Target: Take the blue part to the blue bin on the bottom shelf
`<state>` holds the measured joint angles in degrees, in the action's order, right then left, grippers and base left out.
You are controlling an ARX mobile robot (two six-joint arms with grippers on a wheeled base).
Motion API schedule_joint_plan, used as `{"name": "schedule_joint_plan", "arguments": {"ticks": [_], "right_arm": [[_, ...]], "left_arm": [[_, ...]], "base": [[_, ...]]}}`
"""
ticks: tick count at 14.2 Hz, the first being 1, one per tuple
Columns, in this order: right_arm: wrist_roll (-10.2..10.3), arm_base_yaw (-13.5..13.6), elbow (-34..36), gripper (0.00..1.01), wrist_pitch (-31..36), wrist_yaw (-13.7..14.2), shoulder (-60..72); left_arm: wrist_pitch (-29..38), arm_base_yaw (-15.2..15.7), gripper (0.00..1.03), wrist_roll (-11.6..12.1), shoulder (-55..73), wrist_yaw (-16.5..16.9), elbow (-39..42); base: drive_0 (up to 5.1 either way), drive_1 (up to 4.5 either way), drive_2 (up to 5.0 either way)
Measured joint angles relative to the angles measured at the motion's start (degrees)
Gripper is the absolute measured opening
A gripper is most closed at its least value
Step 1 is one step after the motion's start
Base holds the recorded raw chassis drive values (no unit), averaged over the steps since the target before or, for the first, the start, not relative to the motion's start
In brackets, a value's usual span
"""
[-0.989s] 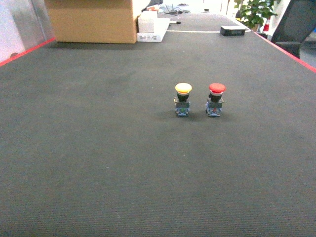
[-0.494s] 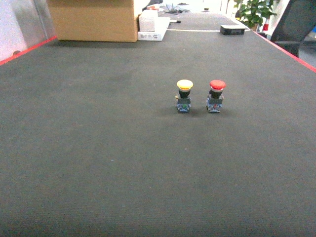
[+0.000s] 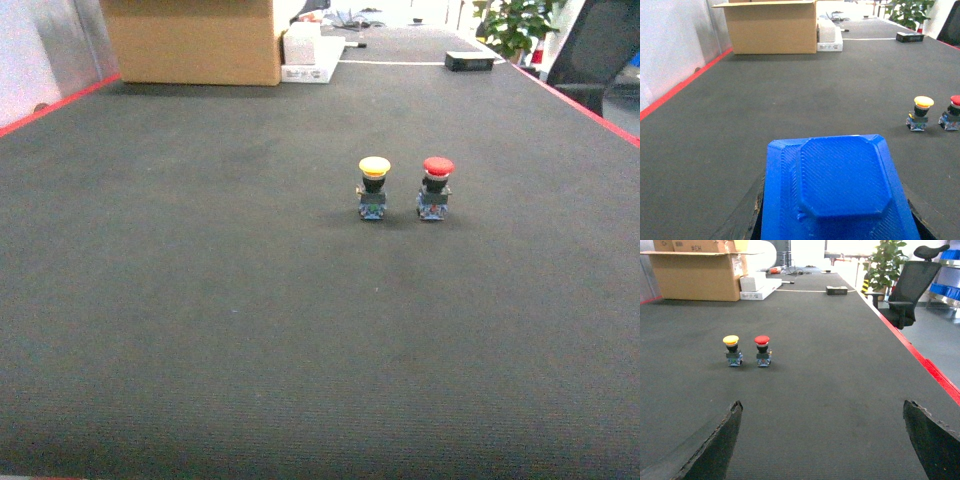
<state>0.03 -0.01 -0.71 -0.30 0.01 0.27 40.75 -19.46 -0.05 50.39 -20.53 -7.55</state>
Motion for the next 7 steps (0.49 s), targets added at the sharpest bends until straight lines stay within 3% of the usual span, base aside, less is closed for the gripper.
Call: {"name": "schedule_joint_plan", "arguments": {"ticks": [7], "right_arm": [[0.0,0.0,0.0,0.98,0.0,0.0,0.0]], "left_arm": [[0.0,0.1,0.44,0.0,0.0,0.0,0.0]], "base": [[-1.7,-1.67,-1.7]]}}
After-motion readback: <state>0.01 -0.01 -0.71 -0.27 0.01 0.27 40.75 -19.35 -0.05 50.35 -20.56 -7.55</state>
